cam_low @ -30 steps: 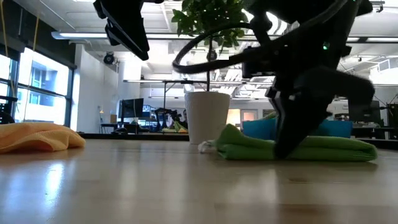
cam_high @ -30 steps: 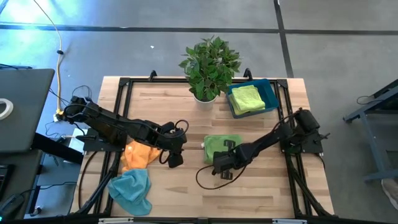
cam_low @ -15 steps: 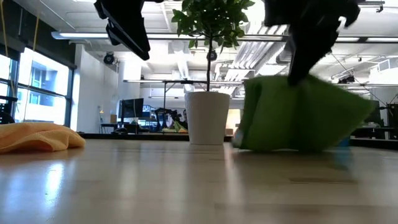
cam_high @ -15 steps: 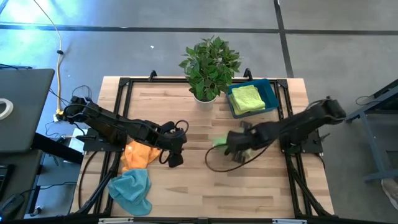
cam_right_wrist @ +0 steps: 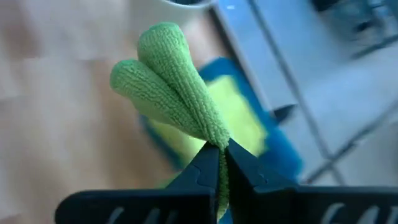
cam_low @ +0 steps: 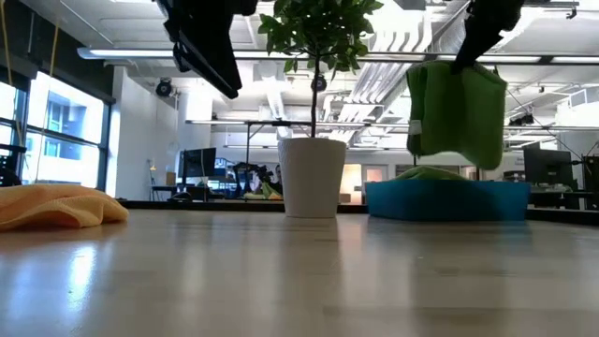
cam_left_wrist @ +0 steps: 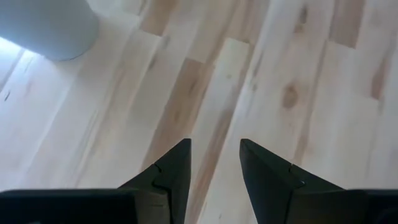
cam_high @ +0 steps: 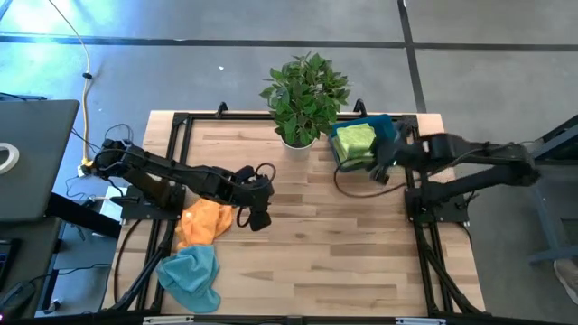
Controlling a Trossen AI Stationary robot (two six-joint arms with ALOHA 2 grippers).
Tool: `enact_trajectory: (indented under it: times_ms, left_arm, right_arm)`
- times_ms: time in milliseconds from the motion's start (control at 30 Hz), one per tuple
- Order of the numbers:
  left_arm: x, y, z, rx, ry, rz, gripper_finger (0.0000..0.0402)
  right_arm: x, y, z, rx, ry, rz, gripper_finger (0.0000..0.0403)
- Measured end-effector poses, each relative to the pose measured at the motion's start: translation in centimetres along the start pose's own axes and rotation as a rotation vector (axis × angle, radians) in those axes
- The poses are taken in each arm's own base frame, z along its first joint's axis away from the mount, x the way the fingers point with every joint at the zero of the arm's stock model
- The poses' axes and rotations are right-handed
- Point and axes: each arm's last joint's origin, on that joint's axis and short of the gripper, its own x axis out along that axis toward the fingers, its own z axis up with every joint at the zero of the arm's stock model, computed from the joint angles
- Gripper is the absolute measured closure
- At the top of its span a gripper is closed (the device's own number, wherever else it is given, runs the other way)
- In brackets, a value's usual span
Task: Sort microfiber towel by color & place in baskets
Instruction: Stack the green towel on top of the light green towel into the blue bin
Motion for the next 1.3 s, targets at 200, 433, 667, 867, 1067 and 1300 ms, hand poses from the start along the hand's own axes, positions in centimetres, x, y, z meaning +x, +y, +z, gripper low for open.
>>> enact_trajectory:
  times_ms: [200, 433, 667, 867, 1067, 1300]
  left_arm:
    - [0.5, 1.5, 0.7, -0.058, 0.000, 0.031, 0.0275]
    - [0.9, 3.1, 1.3, -0.109, 0.006, 0.056, 0.0275]
    - [1.1, 3.6, 1.5, -0.127, 0.019, 0.039, 0.0275]
    - [1.1, 3.6, 1.5, -0.128, 0.020, 0.039, 0.0275]
    - [1.0, 3.5, 1.4, -0.174, 0.020, 0.038, 0.0275]
    - [1.0, 3.5, 1.4, -0.220, 0.019, 0.039, 0.0275]
  right_arm:
    - [0.5, -3.8, -0.4, -0.081, 0.044, -0.186, 0.0403]
    - [2.6, -6.7, 0.4, -0.139, 0.082, -0.225, 0.0403]
    - [5.3, -9.9, 1.7, -0.093, 0.052, -0.304, 0.0403]
    - [9.7, -12.3, 2.5, -0.149, 0.122, -0.357, 0.0403]
    - [15.4, -13.3, 2.7, -0.253, 0.166, -0.265, 0.0403]
    - [18.7, -12.0, 1.8, -0.331, 0.188, 0.006, 0.0403]
